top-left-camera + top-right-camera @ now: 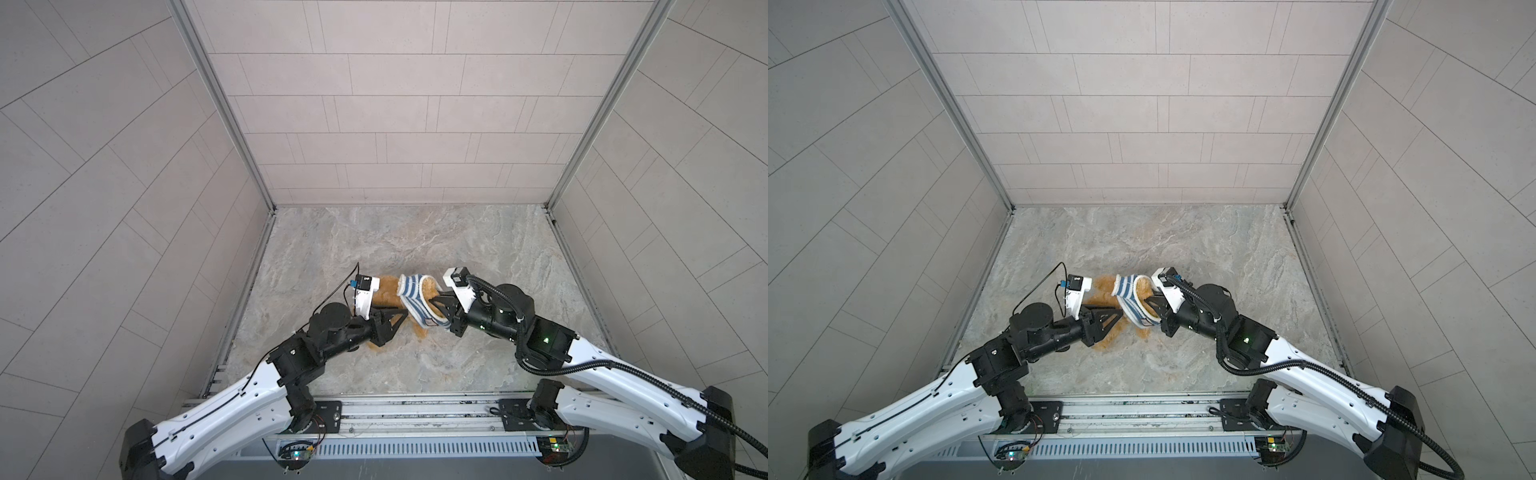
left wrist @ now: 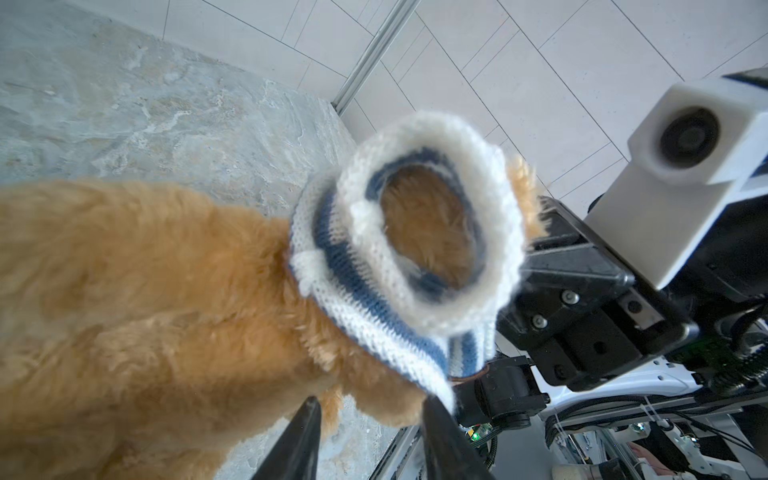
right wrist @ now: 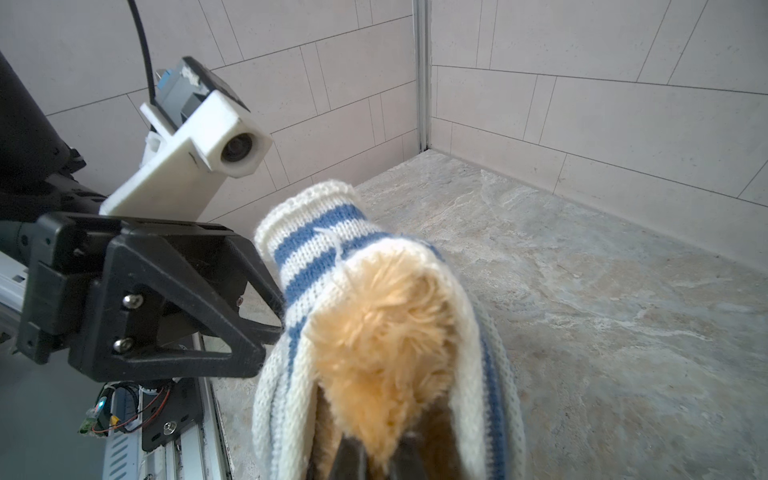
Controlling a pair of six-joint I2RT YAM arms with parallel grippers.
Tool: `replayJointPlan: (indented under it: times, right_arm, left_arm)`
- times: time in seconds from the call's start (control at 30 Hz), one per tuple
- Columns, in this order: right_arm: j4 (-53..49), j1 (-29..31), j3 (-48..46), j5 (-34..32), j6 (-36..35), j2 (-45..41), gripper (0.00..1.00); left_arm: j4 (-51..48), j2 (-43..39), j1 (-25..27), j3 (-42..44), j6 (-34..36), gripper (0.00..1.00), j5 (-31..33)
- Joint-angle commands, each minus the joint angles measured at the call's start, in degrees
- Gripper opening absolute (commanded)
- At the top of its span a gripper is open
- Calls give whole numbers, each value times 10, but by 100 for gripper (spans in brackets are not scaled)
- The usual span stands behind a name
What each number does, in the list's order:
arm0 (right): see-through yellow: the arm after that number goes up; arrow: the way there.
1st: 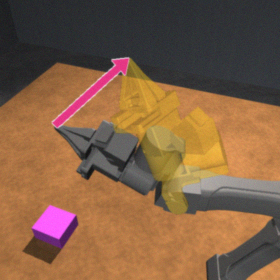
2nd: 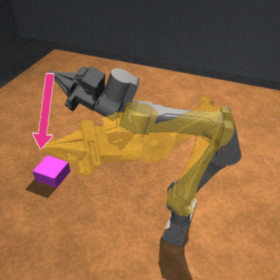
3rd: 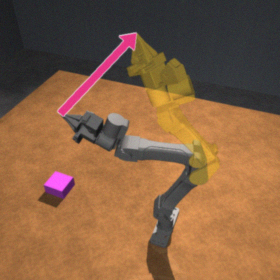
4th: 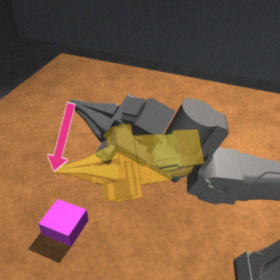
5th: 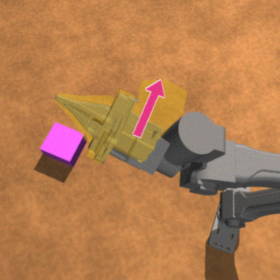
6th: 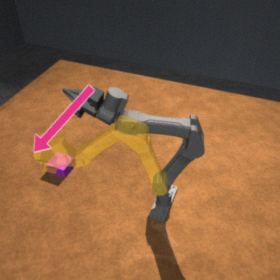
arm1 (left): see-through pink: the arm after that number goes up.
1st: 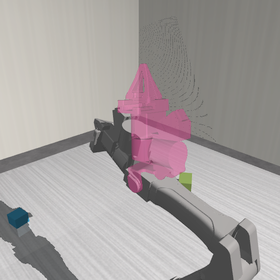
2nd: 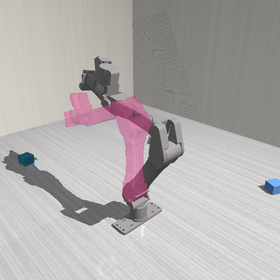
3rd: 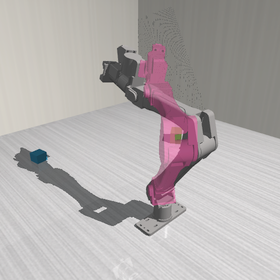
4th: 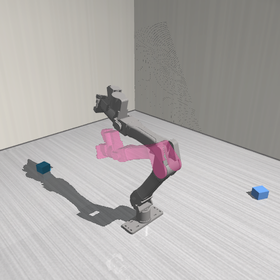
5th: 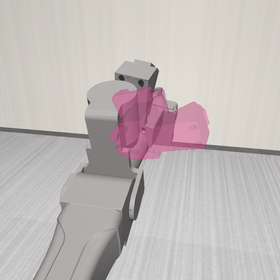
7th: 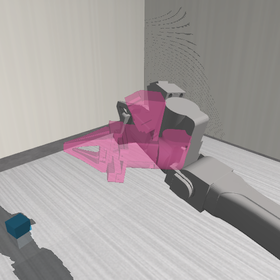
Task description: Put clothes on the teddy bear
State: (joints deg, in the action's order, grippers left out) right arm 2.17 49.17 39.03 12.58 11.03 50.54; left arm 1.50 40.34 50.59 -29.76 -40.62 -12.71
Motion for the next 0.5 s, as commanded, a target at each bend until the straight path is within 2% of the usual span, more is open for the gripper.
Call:
replayJointPlan:
  times: [0.0, 0.1, 0.17, 0.33, 0.47]
  right_arm:
    - [49, 1, -10, 4, -27, -12, 0]
    - [58, 4, -14, 9, -34, -9, 0]
    - [65, 7, -19, 9, -37, -9, 0]
    - [86, 16, -31, -4, -36, -12, 0]
    - [98, 25, -32, -12, -37, -6, 0]
  left_arm:
    - [33, -5, -2, 1, -23, 45, -22]
    - [45, -2, -2, 4, -35, 52, -22]
    - [53, 11, -2, 2, -39, 53, -16]
    - [21, 38, -2, -11, -29, 45, 22]
    - [26, 50, -2, -11, -30, 39, 25]
